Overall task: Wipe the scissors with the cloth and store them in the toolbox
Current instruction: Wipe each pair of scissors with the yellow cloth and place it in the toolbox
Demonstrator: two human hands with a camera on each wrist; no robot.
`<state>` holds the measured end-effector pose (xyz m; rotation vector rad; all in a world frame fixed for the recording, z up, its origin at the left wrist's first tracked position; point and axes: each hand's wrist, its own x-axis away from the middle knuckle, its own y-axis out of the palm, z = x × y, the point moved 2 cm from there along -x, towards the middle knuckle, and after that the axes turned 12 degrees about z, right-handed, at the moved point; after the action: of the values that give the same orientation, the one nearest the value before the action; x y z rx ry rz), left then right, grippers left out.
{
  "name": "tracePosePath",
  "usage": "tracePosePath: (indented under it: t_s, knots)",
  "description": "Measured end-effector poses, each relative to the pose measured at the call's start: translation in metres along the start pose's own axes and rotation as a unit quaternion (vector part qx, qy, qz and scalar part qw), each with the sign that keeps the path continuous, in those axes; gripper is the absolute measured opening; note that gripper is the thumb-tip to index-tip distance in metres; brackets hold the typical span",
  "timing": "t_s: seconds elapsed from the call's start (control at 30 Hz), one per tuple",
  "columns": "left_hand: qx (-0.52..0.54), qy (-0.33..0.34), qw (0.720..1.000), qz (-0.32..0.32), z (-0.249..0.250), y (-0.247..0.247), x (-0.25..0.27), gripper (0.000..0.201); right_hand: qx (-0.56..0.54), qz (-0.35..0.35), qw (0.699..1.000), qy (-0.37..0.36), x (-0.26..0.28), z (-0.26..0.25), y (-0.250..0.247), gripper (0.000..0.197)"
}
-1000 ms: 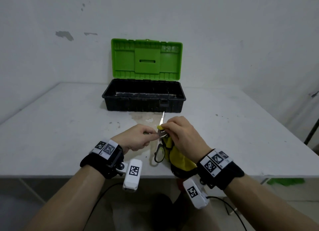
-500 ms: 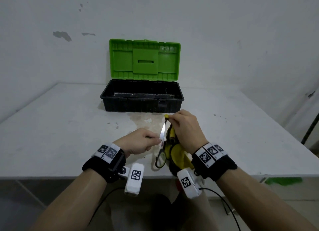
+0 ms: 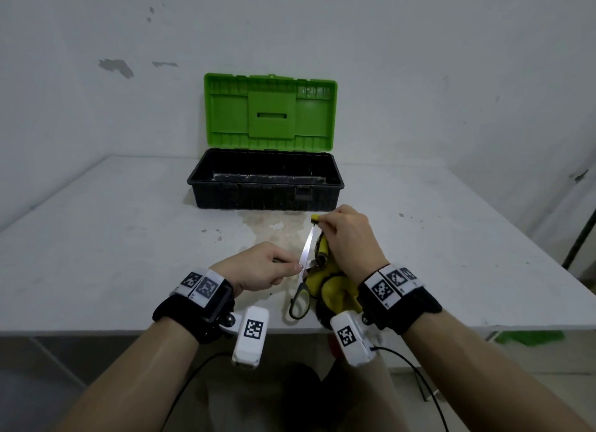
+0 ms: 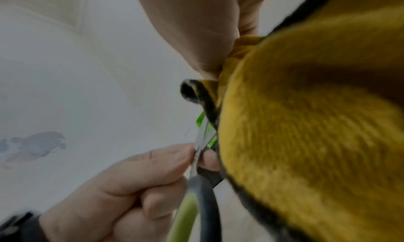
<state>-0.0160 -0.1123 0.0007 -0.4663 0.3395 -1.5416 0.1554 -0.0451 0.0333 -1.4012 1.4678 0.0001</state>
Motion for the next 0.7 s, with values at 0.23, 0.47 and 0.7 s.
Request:
tracePosePath:
  t_s: [0.23,0.47,0.7]
  knots:
    - [0.072,-0.036,0.997,0.01,-0.002,-0.004,0.0,0.019,-0.018,-0.047,0.994,-0.092,0.031,-0.018,-0.005,0.016]
    - [-0.006,0.016,1.0,0.001,0.002,0.003,0.0,0.022,-0.003,-0.013,1.0,0.013,0.002,-0.006,-0.004,0.018]
    - [-0.006,0.014,0.997,0.075,-0.003,-0.002,-0.005,0.023,0.03,-0.036,0.994,0.098,0.005,-0.013,-0.016,0.021]
